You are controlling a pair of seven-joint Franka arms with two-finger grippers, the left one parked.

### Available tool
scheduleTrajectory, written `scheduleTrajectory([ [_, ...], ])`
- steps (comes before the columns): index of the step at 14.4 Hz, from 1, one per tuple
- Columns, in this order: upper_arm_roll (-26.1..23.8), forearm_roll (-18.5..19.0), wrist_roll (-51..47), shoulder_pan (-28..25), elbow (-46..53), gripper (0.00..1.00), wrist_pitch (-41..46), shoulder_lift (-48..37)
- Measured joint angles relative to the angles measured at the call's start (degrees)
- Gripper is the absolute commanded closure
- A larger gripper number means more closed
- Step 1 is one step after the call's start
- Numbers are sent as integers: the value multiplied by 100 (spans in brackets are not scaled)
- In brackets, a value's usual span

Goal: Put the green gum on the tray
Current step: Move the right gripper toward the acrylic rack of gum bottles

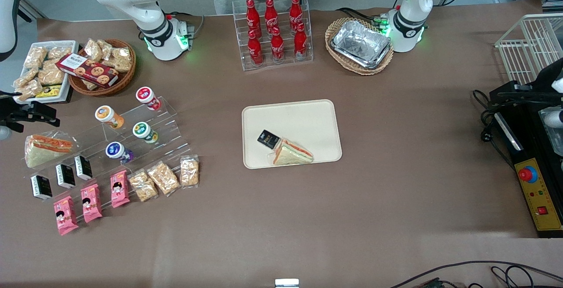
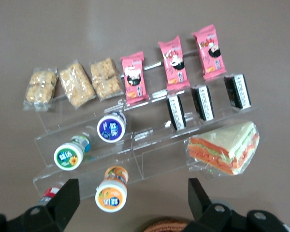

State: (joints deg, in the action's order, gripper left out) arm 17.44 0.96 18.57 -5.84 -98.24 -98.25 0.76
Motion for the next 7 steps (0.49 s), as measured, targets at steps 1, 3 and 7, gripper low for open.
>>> scheduleTrajectory([
  [1, 0, -14, 0, 0, 4, 0, -48, 0],
  [3, -2, -110, 0, 0, 8, 0, -81, 0],
  [7, -11, -146, 0, 16, 8, 0, -129, 0],
])
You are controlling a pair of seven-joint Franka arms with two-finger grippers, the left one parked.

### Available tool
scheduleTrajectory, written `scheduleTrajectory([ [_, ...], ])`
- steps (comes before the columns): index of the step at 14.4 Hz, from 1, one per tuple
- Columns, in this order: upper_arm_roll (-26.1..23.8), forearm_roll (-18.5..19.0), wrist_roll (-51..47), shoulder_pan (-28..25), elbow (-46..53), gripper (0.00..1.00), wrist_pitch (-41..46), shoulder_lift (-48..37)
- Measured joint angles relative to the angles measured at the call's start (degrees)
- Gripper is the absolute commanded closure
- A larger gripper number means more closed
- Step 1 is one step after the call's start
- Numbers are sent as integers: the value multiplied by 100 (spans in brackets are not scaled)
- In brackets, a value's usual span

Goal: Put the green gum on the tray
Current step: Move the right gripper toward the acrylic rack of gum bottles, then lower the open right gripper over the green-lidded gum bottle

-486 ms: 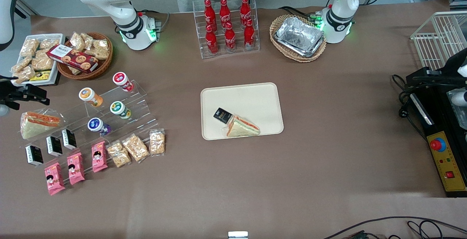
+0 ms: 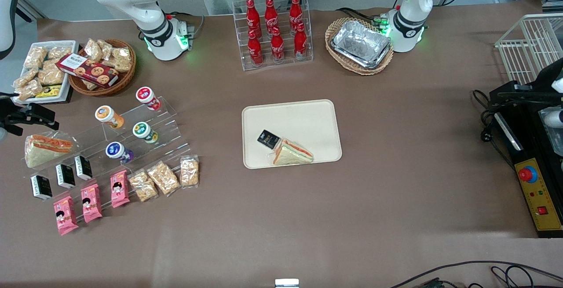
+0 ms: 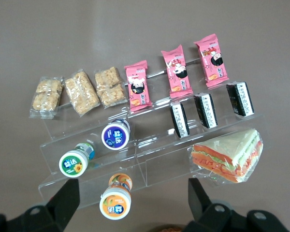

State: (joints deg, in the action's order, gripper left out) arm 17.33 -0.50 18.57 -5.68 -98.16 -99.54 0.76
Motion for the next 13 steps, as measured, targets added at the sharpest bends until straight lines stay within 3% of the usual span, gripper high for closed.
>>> scheduleTrajectory([
  [4, -179, -48, -68, 14, -99, 0, 7, -10],
  [7, -763, -65, -781, 96, -410, 0, 21, -257],
  [13, -1427, -65, -1476, 104, -2258, 0, -491, -1743],
])
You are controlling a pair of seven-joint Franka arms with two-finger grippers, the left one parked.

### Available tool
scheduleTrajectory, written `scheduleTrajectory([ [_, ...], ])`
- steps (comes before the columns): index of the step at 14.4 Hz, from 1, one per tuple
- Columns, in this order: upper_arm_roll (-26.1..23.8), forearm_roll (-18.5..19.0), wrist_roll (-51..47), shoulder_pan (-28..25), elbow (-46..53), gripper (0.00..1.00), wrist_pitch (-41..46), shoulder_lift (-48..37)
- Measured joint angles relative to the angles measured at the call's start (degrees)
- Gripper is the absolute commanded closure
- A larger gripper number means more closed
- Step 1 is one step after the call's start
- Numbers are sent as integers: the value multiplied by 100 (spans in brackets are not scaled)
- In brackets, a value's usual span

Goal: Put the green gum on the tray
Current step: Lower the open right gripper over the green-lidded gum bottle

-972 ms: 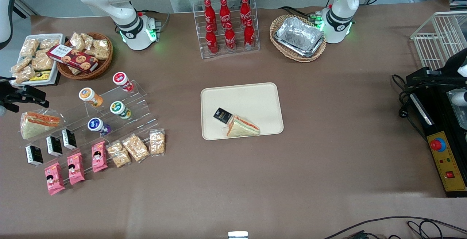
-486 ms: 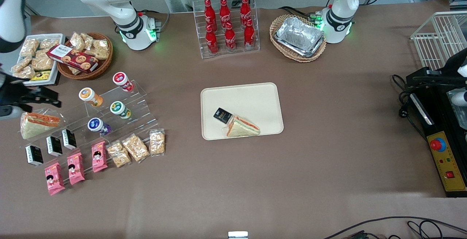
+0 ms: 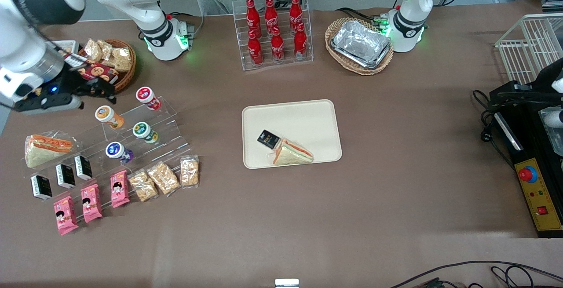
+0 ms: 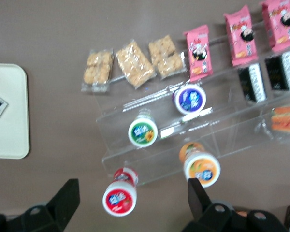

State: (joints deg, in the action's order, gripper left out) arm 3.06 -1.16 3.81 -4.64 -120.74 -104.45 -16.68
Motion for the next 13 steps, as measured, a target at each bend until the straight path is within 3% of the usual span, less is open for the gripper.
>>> scheduleTrajectory([
  [7, -293, 0, -388, 20, -890, 0, -473, -423],
  [13, -282, 0, -388, 62, -1688, 0, -1660, -208],
])
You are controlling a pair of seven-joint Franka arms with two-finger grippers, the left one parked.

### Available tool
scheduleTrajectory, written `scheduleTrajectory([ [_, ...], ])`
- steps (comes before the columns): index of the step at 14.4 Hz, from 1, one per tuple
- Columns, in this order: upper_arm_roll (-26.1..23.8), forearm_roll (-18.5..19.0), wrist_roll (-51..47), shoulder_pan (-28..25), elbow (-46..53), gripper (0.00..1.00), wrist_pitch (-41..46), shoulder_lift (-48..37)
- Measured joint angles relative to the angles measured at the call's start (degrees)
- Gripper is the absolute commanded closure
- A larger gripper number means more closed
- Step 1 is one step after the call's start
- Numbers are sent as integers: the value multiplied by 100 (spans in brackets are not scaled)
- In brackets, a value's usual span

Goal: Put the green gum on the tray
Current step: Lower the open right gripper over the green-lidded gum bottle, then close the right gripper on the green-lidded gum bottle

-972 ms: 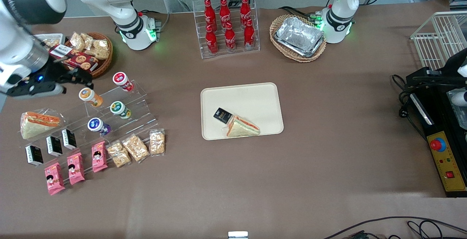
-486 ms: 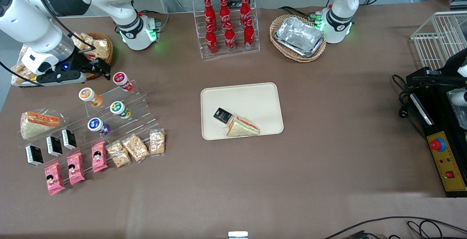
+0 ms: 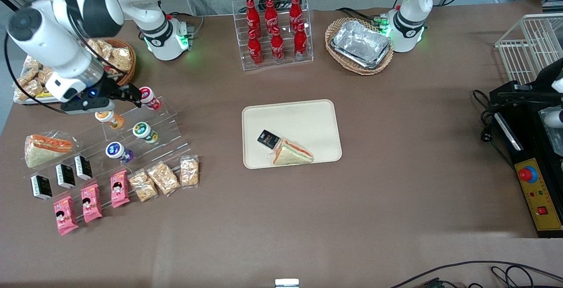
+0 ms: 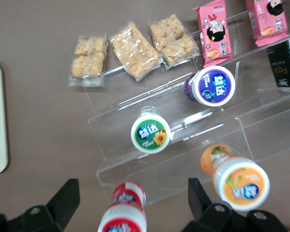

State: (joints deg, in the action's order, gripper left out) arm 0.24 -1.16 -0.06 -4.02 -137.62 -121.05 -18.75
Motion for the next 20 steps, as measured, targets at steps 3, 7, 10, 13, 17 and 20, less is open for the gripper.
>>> scheduleTrajectory([
  [3, 0, 0, 0, 7, -216, 0, -607, 406],
  [7, 6, 0, 0, 20, -469, 0, -1451, 1005],
  [10, 13, 0, 0, 77, -529, 0, -1748, 1288],
  [13, 15, 0, 0, 85, -529, 2, -1837, 1420],
  [17, 15, 0, -2, 85, -529, 41, -1924, 1477],
  [20, 15, 0, -2, 85, -529, 80, -1964, 1499],
])
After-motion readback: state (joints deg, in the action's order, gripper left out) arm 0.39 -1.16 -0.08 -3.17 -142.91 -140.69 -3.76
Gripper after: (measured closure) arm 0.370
